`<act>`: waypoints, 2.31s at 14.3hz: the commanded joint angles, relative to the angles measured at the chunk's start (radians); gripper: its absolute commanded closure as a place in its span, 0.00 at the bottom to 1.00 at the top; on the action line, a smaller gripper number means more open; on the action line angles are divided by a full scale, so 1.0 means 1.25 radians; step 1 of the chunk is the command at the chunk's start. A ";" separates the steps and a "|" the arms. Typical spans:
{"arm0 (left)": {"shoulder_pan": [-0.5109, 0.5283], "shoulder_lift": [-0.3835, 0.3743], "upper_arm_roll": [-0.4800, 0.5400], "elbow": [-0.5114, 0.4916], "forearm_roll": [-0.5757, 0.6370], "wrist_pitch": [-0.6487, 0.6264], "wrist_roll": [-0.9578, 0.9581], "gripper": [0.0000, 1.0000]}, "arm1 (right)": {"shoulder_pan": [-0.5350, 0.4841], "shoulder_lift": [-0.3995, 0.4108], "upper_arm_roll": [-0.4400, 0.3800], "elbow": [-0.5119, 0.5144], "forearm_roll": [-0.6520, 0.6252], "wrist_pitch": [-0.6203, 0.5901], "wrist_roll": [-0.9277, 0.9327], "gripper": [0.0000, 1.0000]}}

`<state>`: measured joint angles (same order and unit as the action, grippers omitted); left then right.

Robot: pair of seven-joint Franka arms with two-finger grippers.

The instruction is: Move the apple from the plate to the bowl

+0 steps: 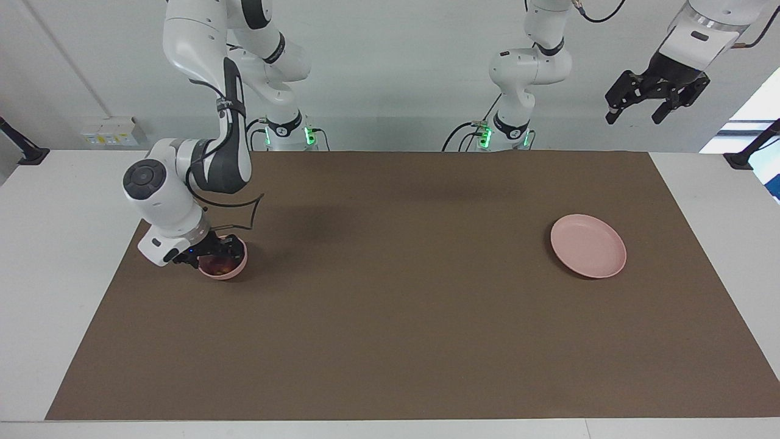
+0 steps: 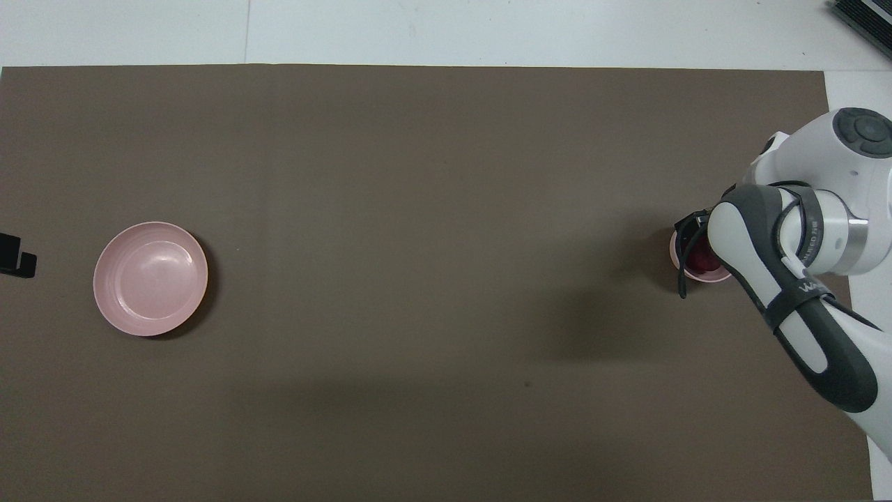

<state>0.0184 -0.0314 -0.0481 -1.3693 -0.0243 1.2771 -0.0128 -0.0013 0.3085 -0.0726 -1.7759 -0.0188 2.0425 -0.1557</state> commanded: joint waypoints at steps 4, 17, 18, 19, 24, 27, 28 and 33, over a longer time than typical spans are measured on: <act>0.004 -0.022 -0.002 -0.025 0.008 0.003 -0.007 0.00 | 0.046 -0.072 0.009 -0.013 -0.013 -0.041 0.155 0.00; 0.004 -0.022 -0.002 -0.025 0.008 0.003 -0.007 0.00 | 0.038 -0.265 0.007 0.133 -0.012 -0.352 0.176 0.00; 0.004 -0.022 -0.002 -0.025 0.008 0.003 -0.007 0.00 | 0.038 -0.266 0.002 0.154 -0.011 -0.382 0.174 0.00; 0.004 -0.022 -0.002 -0.025 0.008 0.003 -0.007 0.00 | 0.038 -0.277 0.002 0.174 -0.012 -0.409 0.174 0.00; 0.004 -0.020 -0.002 -0.025 0.008 0.003 -0.007 0.00 | 0.057 -0.319 0.013 0.160 -0.018 -0.455 0.181 0.00; 0.005 -0.022 -0.002 -0.025 0.008 0.003 -0.007 0.00 | 0.061 -0.326 0.013 0.163 -0.032 -0.460 0.170 0.00; 0.004 -0.020 -0.002 -0.025 0.008 0.003 -0.007 0.00 | 0.062 -0.329 0.011 0.163 -0.034 -0.458 0.170 0.00; 0.004 -0.022 -0.002 -0.025 0.008 0.003 -0.007 0.00 | 0.055 -0.336 0.007 0.179 -0.028 -0.502 0.158 0.00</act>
<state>0.0184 -0.0314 -0.0481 -1.3693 -0.0243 1.2771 -0.0130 0.0722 -0.0974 -0.0656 -1.5666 -0.0335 1.4634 0.0490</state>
